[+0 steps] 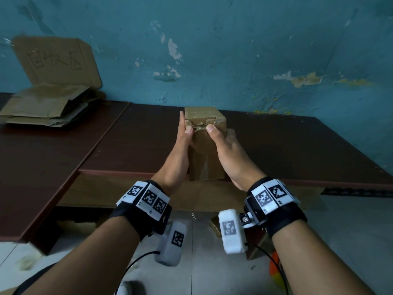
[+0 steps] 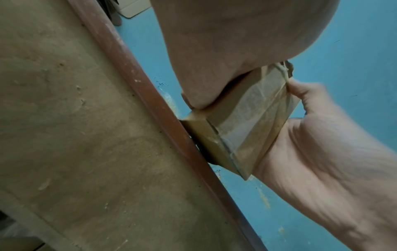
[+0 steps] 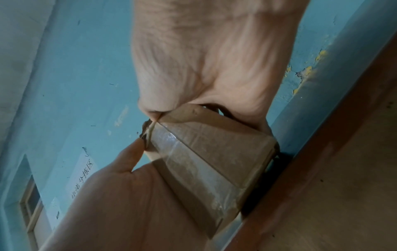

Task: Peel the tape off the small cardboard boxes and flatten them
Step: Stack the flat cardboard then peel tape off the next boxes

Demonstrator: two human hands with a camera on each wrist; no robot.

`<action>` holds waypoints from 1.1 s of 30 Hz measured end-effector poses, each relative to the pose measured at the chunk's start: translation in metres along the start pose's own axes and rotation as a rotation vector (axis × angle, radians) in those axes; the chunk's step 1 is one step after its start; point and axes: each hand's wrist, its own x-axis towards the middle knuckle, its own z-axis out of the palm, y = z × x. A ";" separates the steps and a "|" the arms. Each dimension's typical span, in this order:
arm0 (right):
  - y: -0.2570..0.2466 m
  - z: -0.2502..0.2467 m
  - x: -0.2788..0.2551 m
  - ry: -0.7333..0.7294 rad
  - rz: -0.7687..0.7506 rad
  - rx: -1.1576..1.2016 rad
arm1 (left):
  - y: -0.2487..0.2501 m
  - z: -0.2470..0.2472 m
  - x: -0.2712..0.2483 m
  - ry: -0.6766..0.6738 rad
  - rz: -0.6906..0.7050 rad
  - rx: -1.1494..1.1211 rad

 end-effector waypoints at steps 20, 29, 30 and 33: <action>-0.022 0.013 -0.010 0.131 -0.056 0.165 | 0.019 -0.007 0.001 0.471 0.516 0.444; -0.015 0.015 -0.005 0.192 -0.107 0.090 | 0.024 -0.017 -0.002 0.464 0.588 0.616; -0.013 0.015 -0.002 0.207 -0.119 0.065 | 0.024 -0.017 -0.002 0.473 0.578 0.629; -0.007 0.016 0.003 0.251 -0.134 -0.024 | 0.022 -0.018 0.000 0.492 0.533 0.671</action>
